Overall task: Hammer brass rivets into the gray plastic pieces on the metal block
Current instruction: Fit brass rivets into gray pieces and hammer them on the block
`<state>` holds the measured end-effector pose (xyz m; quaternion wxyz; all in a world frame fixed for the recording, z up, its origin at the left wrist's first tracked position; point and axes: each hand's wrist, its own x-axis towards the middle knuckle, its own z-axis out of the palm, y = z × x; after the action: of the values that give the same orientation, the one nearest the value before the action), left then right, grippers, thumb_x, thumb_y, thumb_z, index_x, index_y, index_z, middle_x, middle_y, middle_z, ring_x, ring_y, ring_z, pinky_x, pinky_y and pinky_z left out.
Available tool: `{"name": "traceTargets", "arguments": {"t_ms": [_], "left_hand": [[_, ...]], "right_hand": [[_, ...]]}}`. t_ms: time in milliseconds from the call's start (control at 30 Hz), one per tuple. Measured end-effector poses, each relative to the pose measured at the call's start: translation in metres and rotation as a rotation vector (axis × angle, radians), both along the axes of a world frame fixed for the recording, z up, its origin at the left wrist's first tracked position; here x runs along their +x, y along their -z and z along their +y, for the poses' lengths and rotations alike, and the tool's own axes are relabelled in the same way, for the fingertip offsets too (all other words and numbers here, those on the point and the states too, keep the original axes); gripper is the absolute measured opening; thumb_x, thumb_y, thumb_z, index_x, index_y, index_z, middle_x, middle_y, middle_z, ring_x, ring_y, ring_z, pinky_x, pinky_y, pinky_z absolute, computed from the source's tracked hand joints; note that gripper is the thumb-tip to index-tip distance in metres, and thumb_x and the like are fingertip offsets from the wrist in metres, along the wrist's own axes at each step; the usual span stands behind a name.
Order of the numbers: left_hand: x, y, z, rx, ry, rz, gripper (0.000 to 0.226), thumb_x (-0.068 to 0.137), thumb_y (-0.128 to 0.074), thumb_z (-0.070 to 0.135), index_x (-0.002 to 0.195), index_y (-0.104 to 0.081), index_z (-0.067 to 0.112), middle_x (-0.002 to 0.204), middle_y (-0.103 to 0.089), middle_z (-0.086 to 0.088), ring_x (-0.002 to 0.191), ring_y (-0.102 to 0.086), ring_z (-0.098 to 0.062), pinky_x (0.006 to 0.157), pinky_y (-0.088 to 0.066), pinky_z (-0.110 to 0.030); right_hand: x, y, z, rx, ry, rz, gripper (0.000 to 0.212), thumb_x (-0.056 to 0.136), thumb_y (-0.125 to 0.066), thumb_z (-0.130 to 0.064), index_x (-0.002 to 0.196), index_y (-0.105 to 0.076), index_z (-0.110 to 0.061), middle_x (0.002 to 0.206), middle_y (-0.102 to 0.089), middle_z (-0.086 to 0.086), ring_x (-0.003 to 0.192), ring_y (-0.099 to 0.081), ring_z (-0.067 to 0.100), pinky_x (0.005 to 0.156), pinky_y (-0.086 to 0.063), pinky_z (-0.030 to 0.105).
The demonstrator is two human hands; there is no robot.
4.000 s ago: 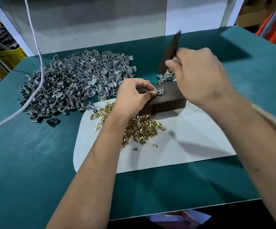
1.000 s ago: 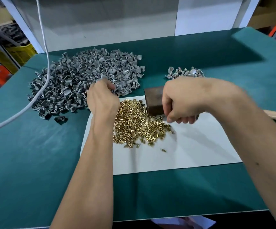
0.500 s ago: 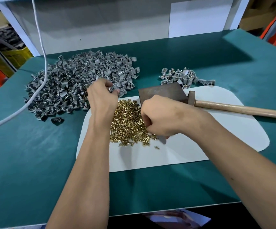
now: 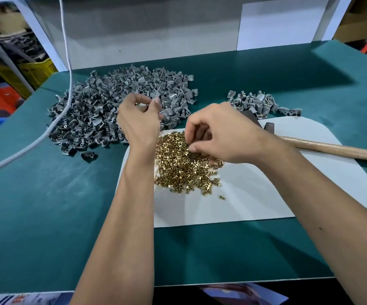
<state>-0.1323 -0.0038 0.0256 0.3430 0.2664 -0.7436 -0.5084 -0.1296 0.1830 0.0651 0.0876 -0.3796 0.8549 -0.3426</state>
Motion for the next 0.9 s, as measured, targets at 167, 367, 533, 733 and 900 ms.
{"name": "traceTargets", "arguments": {"t_ms": [167, 367, 533, 733, 900], "left_hand": [[0.001, -0.003, 0.000, 0.266, 0.110, 0.045, 0.011, 0.089, -0.078, 0.009, 0.099, -0.074, 0.010, 0.077, -0.075, -0.002, 0.058, -0.069, -0.005, 0.069, -0.061, -0.033], [0.002, -0.015, 0.001, 0.724, 0.344, 0.198, 0.010, 0.097, -0.059, -0.007, 0.104, -0.066, -0.007, 0.104, -0.073, -0.025, 0.079, -0.076, -0.026, 0.079, -0.063, -0.030], [0.004, -0.014, 0.005, 0.670, 0.622, 0.170, 0.007, 0.091, -0.070, 0.001, 0.098, -0.070, -0.001, 0.097, -0.076, -0.019, 0.074, -0.073, -0.019, 0.065, -0.059, -0.020], [0.000, -0.008, 0.021, 0.592, 0.822, 0.123, 0.014, 0.093, -0.063, -0.007, 0.106, -0.070, -0.003, 0.091, -0.077, -0.015, 0.070, -0.070, -0.016, 0.067, -0.057, -0.019], [0.001, -0.005, 0.022, 0.547, 0.878, 0.134, 0.023, 0.094, -0.059, -0.012, 0.112, -0.068, -0.003, 0.099, -0.076, -0.017, 0.078, -0.071, -0.018, 0.074, -0.057, -0.021]], "right_hand": [[-0.006, 0.014, -0.010, -0.288, 0.187, 0.008, 0.013, 0.088, -0.078, -0.007, 0.084, -0.077, -0.019, 0.068, -0.070, -0.006, 0.050, -0.070, 0.013, 0.047, -0.056, 0.023], [-0.013, 0.021, -0.007, -0.288, 0.184, 0.193, 0.015, 0.089, -0.075, -0.006, 0.093, -0.080, -0.020, 0.079, -0.069, -0.019, 0.069, -0.071, 0.001, 0.069, -0.057, 0.015], [-0.017, 0.021, 0.005, -0.353, 0.296, 0.350, 0.011, 0.086, -0.078, -0.014, 0.095, -0.080, -0.020, 0.085, -0.073, -0.013, 0.083, -0.067, -0.001, 0.078, -0.046, 0.005], [-0.016, 0.024, 0.009, -0.463, 0.388, 0.411, 0.022, 0.080, -0.079, -0.009, 0.091, -0.060, -0.013, 0.080, -0.073, -0.012, 0.082, -0.070, -0.004, 0.081, -0.051, 0.013], [-0.019, 0.028, 0.013, -0.486, 0.432, 0.462, 0.027, 0.079, -0.079, -0.011, 0.094, -0.056, -0.016, 0.080, -0.074, -0.008, 0.082, -0.071, 0.000, 0.087, -0.052, 0.022]]}}
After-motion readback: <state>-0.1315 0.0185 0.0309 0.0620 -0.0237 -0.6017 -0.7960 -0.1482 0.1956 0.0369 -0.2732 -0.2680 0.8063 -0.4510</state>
